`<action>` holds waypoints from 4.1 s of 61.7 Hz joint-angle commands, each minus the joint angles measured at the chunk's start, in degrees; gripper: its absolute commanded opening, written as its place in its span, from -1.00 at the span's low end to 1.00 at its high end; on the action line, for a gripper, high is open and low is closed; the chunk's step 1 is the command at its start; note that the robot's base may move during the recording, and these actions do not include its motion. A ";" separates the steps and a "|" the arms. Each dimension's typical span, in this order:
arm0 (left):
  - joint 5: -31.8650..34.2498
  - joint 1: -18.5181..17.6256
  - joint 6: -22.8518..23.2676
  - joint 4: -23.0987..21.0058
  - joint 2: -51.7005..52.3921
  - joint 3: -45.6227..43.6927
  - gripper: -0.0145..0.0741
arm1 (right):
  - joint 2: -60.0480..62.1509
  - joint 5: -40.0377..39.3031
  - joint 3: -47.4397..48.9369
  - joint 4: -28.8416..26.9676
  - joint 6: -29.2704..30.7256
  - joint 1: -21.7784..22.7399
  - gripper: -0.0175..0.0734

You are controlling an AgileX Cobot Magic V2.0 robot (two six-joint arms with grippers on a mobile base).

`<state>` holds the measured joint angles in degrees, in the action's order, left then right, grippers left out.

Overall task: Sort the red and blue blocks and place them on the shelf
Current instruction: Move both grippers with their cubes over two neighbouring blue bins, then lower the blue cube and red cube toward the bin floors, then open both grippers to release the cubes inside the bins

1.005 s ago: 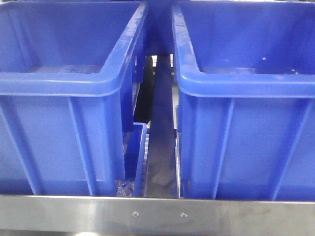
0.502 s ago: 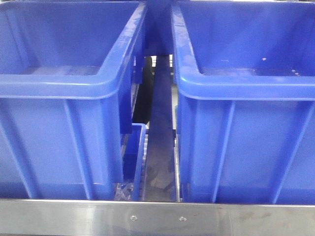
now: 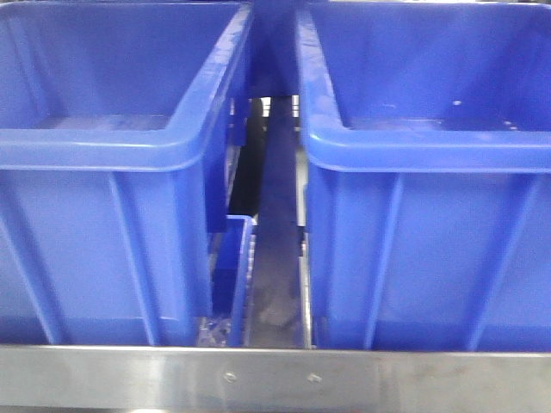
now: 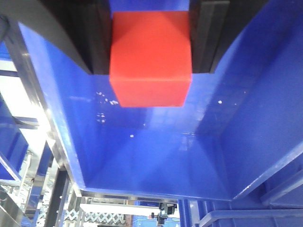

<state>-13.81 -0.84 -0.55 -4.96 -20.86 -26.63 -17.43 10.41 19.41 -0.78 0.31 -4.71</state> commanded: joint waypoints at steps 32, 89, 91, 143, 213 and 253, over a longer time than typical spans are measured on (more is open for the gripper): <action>5.15 0.03 0.55 -0.15 -0.86 -1.76 -0.39 | -0.55 -5.00 1.68 0.36 0.34 0.35 -0.37; 5.15 0.03 0.55 -0.15 -0.86 -1.76 -0.39 | -0.55 -5.40 1.68 0.30 0.34 0.35 -0.37; 5.15 0.03 0.55 -0.15 -0.86 -1.76 -0.39 | -0.55 -5.45 1.68 0.30 0.34 0.35 -0.37; 4.86 -1.13 0.55 -3.12 -0.86 -2.37 -0.39 | -1.13 -5.39 6.54 0.21 0.34 -0.13 -0.52; 20.18 -21.79 0.14 -2.12 -34.35 -7.09 0.30 | -36.03 -17.58 15.37 0.26 0.34 -12.64 0.17; 18.64 -21.55 0.14 -2.18 -31.91 -7.09 0.34 | -34.09 -17.39 15.37 0.26 0.40 -12.48 0.10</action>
<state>0.47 -22.31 -0.76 -6.68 -54.71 -31.48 -53.60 -1.64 32.57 -0.78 0.31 -17.43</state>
